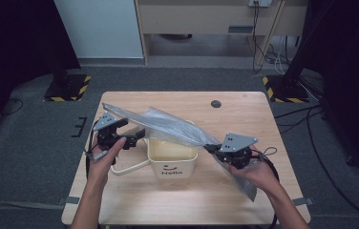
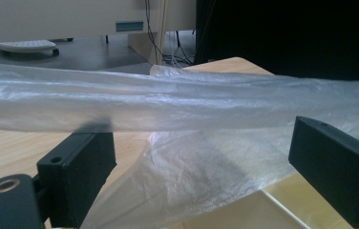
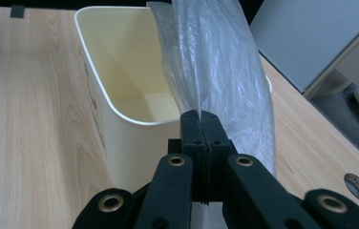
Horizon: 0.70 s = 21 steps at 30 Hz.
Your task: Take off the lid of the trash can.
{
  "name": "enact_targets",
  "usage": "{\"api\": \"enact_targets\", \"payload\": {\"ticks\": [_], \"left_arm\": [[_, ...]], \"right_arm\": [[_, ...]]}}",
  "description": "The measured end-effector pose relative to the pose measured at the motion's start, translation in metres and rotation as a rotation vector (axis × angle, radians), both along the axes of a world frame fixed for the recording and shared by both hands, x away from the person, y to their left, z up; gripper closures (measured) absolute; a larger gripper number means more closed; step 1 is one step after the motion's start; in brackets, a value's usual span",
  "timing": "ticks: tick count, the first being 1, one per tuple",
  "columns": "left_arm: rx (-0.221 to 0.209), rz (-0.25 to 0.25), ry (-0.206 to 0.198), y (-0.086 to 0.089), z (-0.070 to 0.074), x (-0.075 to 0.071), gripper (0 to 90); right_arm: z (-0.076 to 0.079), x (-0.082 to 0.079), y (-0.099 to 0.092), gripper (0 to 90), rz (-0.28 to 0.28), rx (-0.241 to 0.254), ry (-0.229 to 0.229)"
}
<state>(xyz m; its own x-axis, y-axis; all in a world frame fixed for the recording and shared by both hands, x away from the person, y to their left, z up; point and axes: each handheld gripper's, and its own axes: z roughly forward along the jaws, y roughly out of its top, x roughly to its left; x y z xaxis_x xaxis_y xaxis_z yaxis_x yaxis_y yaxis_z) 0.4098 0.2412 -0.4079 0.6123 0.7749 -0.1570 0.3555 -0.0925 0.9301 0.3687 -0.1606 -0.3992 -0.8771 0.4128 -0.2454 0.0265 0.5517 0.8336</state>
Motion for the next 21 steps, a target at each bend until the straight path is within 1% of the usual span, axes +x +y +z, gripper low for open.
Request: {"api": "enact_targets", "payload": {"ticks": [1,2,3,4,7,9,11,12,13,14,15,16,17,19,21], "left_arm": [[-0.018,-0.007,0.000,0.001,0.001,0.001,7.9],[-0.018,-0.007,0.000,0.001,0.001,0.001,8.1],[-0.041,-0.007,0.000,0.003,0.003,0.002,8.5],[-0.047,0.004,0.001,0.005,0.004,0.005,8.8],[-0.049,0.009,0.005,0.007,0.005,0.008,12.6],[-0.068,0.010,0.008,0.005,0.005,0.011,14.3],[-0.060,0.017,0.018,0.004,0.004,0.012,19.4],[-0.054,0.011,0.026,0.002,0.003,0.013,21.2],[-0.045,0.013,0.030,0.001,0.002,0.013,24.5],[-0.040,0.014,0.028,0.001,0.002,0.013,31.3],[-0.036,0.011,0.026,0.000,0.001,0.013,36.1],[-0.029,0.015,0.020,-0.002,0.001,0.013,39.3],[-0.024,0.021,0.008,-0.002,0.001,0.012,46.3],[-0.037,0.023,0.001,-0.003,0.000,0.012,54.5],[-0.061,0.018,-0.013,-0.002,0.000,0.012,64.8]], "right_arm": [[-0.001,0.000,0.000,90.0,0.004,-0.007,-0.003],[-0.001,0.000,0.000,90.0,0.004,-0.007,-0.003],[-0.002,-0.001,0.002,90.0,0.010,-0.019,-0.006],[-0.002,-0.001,0.002,90.0,0.011,-0.021,-0.006],[-0.004,-0.001,0.003,90.0,0.014,-0.022,-0.002],[-0.005,-0.001,0.004,90.0,0.019,-0.026,0.000],[-0.006,-0.001,0.005,90.0,0.019,-0.029,0.000],[-0.006,-0.001,0.006,90.0,0.021,-0.029,0.001],[-0.006,-0.001,0.006,90.0,0.024,-0.031,0.000],[-0.007,-0.001,0.006,90.0,0.025,-0.033,0.001],[-0.007,-0.001,0.006,90.0,0.025,-0.035,0.001],[-0.007,-0.001,0.006,90.0,0.025,-0.036,0.003],[-0.007,-0.001,0.006,90.0,0.024,-0.039,0.003],[-0.007,-0.001,0.005,90.0,0.024,-0.038,0.004],[-0.007,0.000,0.005,90.0,0.025,-0.038,0.002]]}}
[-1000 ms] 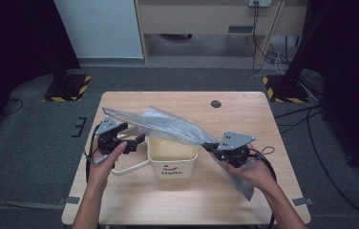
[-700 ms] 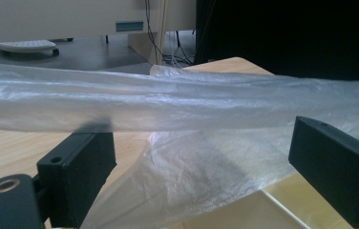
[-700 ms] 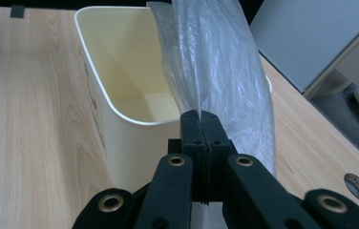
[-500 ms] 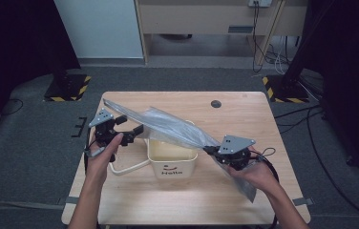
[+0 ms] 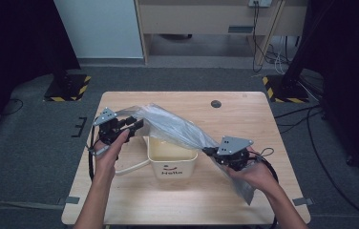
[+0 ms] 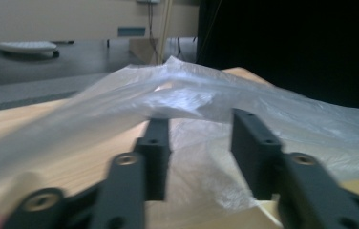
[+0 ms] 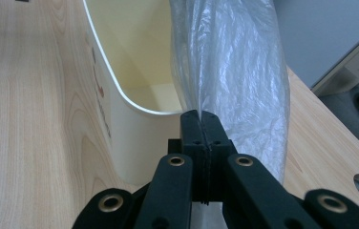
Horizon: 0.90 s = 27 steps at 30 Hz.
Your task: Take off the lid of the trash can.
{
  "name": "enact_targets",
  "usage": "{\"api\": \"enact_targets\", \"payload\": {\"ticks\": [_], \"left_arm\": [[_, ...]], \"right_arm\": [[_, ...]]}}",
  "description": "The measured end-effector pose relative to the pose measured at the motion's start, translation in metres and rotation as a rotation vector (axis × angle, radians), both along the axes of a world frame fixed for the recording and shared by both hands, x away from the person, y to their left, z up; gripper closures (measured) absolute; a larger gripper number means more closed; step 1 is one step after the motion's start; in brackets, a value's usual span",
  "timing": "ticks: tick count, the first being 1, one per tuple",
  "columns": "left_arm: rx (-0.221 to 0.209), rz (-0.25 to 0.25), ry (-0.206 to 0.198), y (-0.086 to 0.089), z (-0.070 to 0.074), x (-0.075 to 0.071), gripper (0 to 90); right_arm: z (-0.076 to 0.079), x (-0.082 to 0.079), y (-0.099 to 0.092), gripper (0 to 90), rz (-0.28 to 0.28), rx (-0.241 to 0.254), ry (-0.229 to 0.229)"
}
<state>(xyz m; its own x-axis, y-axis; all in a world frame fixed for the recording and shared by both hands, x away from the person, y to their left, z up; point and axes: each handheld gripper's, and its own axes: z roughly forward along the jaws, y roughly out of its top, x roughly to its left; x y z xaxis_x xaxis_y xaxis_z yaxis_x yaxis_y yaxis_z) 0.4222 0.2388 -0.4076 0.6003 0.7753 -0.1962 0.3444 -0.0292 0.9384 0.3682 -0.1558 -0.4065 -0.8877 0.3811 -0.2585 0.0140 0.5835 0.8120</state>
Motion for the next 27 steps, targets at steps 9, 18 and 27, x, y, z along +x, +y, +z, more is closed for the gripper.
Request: {"api": "enact_targets", "payload": {"ticks": [9,18,27], "left_arm": [[-0.013,-0.002,-0.022,0.000,0.001,-0.002,79.1],[-0.024,-0.047,-0.010,-0.008,-0.002,-0.006,36.3],[-0.082,-0.063,0.048,-0.016,-0.014,-0.002,11.5]], "right_arm": [[0.000,-0.001,-0.004,90.0,-0.006,0.002,0.004],[-0.001,-0.001,0.000,90.0,0.004,0.008,0.000],[-0.002,-0.001,0.007,90.0,0.014,0.022,-0.008]]}}
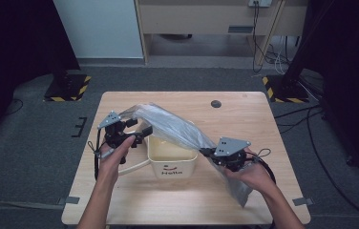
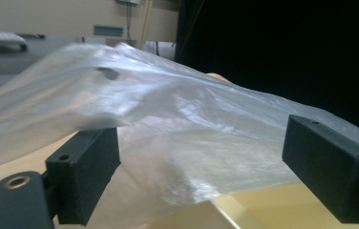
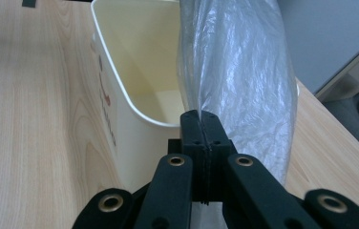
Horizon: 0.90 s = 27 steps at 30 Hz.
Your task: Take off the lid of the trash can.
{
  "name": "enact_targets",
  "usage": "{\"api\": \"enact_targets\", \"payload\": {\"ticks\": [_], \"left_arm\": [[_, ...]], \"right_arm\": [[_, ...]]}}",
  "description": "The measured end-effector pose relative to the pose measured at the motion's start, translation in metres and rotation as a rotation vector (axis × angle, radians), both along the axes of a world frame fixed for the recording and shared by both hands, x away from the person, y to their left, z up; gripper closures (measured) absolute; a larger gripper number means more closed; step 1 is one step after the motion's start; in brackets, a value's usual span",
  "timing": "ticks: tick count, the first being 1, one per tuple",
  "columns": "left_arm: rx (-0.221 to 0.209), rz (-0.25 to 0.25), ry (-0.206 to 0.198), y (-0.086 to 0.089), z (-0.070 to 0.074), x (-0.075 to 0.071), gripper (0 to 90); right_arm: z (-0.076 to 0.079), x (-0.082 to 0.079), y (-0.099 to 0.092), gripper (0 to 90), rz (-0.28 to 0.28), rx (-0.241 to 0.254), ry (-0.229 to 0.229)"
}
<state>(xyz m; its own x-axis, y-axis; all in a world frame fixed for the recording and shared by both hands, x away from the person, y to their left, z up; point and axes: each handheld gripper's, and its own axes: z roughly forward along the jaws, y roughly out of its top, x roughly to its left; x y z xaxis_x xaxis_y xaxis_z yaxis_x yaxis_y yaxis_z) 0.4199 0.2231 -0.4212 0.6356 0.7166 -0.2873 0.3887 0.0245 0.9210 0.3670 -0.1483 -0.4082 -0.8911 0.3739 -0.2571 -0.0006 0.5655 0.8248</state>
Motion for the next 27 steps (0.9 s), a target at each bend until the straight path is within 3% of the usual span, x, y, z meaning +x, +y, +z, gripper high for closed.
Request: {"api": "enact_targets", "payload": {"ticks": [6,14,18,22,27], "left_arm": [[0.018,-0.018,0.009,-0.0049,-0.0033,-0.0015,11.4],[0.010,0.006,-0.007,-0.0049,-0.0042,0.0031,14.6],[0.026,0.024,-0.006,-0.0049,-0.0031,0.0043,27.5],[0.060,0.032,-0.006,-0.0064,-0.0044,0.0049,52.2],[0.057,0.041,-0.019,-0.0082,-0.0028,0.0047,74.9]], "right_arm": [[0.0024,0.0029,0.0005,90.0,-0.018,0.037,-0.001],[0.0004,-0.0001,0.0051,90.0,0.017,0.015,-0.006],[-0.0013,-0.0001,0.0062,90.0,0.020,-0.001,-0.006],[-0.0019,-0.0001,0.0068,90.0,0.020,-0.005,-0.005],[-0.0026,-0.0003,0.0068,90.0,0.022,-0.011,-0.004]]}}
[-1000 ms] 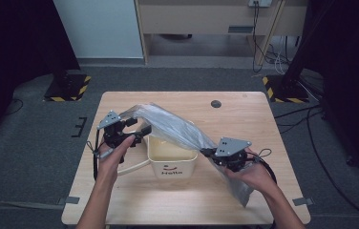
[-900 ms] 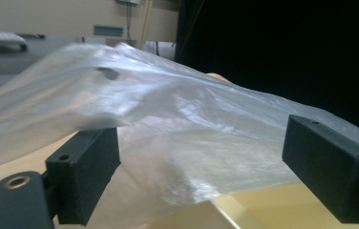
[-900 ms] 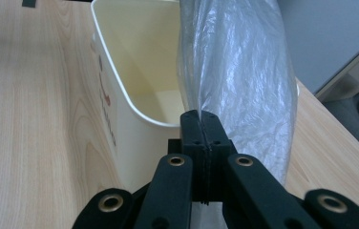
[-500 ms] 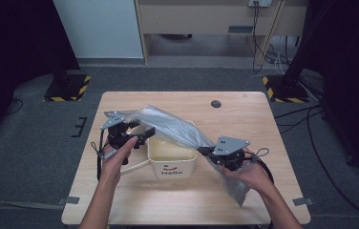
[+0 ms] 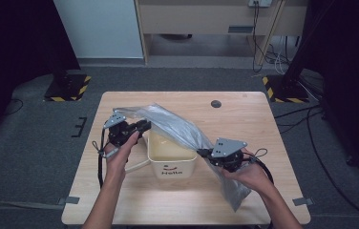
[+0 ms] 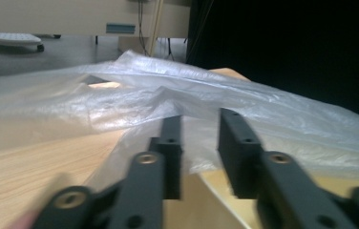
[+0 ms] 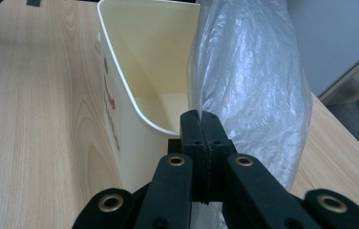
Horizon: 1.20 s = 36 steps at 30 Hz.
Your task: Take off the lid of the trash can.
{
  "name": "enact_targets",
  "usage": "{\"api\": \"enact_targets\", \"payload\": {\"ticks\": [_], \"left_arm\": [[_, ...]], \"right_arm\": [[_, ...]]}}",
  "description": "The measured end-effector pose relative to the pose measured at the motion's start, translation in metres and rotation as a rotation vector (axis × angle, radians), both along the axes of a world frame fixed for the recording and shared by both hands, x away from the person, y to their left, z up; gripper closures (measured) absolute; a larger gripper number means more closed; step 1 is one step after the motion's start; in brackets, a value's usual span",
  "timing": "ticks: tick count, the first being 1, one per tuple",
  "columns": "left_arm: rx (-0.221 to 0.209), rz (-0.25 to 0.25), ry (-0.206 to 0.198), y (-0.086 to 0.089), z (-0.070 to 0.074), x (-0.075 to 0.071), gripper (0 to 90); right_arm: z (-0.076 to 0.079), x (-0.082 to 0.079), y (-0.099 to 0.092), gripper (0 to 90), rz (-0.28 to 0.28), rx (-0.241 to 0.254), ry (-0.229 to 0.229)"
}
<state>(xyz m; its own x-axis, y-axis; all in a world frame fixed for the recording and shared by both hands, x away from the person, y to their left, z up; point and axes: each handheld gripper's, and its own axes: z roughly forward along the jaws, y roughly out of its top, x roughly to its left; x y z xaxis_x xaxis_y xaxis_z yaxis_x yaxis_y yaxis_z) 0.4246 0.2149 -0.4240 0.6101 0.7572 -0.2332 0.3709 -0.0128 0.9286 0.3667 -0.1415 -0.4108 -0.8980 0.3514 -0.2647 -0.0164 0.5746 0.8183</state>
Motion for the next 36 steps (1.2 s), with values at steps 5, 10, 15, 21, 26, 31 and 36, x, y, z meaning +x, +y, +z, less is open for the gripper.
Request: {"api": "enact_targets", "payload": {"ticks": [5,10,15,21,26,31,36], "left_arm": [[0.017,0.012,-0.022,-0.003,0.003,-0.003,87.8],[0.023,0.015,-0.023,-0.002,0.005,-0.005,90.0],[0.047,0.021,-0.033,0.003,0.008,-0.013,90.0],[0.065,0.014,-0.037,0.003,0.006,-0.018,90.0],[0.099,0.033,-0.053,0.000,0.005,-0.025,82.5],[0.141,0.086,-0.098,-0.001,0.005,-0.032,54.2],[0.125,0.124,-0.107,0.003,0.000,-0.031,29.9]], "right_arm": [[-0.001,0.000,-0.002,90.0,-0.002,-0.005,0.001],[-0.002,0.001,-0.006,90.0,-0.013,-0.003,0.005],[-0.003,0.004,-0.008,90.0,-0.019,-0.001,0.010],[-0.004,0.004,-0.009,90.0,-0.024,-0.003,0.009],[-0.003,0.003,-0.009,90.0,-0.024,-0.001,0.011],[-0.003,0.003,-0.010,90.0,-0.022,0.006,0.013],[-0.002,0.003,-0.011,90.0,-0.018,0.009,0.016]]}}
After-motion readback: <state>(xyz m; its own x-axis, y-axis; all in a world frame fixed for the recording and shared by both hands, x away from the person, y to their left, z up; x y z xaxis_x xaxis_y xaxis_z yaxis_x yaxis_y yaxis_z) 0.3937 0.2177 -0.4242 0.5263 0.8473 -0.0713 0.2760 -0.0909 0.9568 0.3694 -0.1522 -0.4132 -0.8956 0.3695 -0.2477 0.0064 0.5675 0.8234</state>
